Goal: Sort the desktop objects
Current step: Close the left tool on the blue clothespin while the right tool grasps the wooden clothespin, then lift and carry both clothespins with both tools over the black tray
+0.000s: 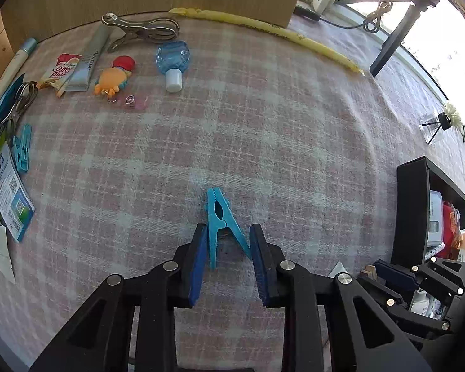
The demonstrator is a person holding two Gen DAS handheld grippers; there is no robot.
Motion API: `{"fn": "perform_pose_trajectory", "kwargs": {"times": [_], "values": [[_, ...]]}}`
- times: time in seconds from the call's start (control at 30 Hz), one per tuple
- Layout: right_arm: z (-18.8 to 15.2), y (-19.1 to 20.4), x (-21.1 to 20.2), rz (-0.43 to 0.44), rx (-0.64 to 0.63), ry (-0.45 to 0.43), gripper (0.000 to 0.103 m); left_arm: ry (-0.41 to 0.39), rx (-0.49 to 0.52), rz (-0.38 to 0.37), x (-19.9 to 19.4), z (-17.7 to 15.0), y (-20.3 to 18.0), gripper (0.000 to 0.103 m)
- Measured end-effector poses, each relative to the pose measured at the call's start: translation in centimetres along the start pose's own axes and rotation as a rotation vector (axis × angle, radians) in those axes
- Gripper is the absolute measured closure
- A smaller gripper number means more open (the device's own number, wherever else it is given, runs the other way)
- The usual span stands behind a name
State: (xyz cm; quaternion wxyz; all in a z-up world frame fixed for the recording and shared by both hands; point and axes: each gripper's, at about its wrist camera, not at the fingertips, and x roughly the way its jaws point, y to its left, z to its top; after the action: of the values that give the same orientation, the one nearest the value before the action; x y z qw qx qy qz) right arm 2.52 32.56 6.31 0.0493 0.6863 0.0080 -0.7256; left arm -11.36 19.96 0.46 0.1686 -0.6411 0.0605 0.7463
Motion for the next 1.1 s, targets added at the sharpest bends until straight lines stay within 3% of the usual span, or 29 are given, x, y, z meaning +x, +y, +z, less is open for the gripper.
{"fn": "perform_pose_trajectory", "kwargs": {"times": [0.1,0.53,0.73,0.8,0.9,1.1], "values": [[-0.4,0.3,0.0,-0.016,-0.001,-0.012,0.091,-0.006,-0.005,-0.011,-0.1,-0.2,0.1,0.079],[-2.8,-1.5,-3.9,0.122,0.098,-0.109,0.091,-0.063,0.022,-0.022,-3.1,-2.3,-1.7,0.08],[-3.7,-2.9,-7.4,0.159,0.128,-0.172,0.091,-0.103,0.088,-0.063,-5.6,-2.3,-4.0,0.08],[-3.9,-5.0,-8.2,0.169,0.137,-0.19,0.091,-0.117,0.119,-0.08,-6.4,-2.2,-4.5,0.08],[-3.2,-6.4,-9.5,0.166,0.162,-0.21,0.091,-0.133,0.176,-0.108,-7.5,-2.3,-6.8,0.08],[-5.5,-9.5,-11.2,0.127,0.223,-0.235,0.09,-0.139,0.286,-0.169,-9.3,-4.4,-11.9,0.08]]}}
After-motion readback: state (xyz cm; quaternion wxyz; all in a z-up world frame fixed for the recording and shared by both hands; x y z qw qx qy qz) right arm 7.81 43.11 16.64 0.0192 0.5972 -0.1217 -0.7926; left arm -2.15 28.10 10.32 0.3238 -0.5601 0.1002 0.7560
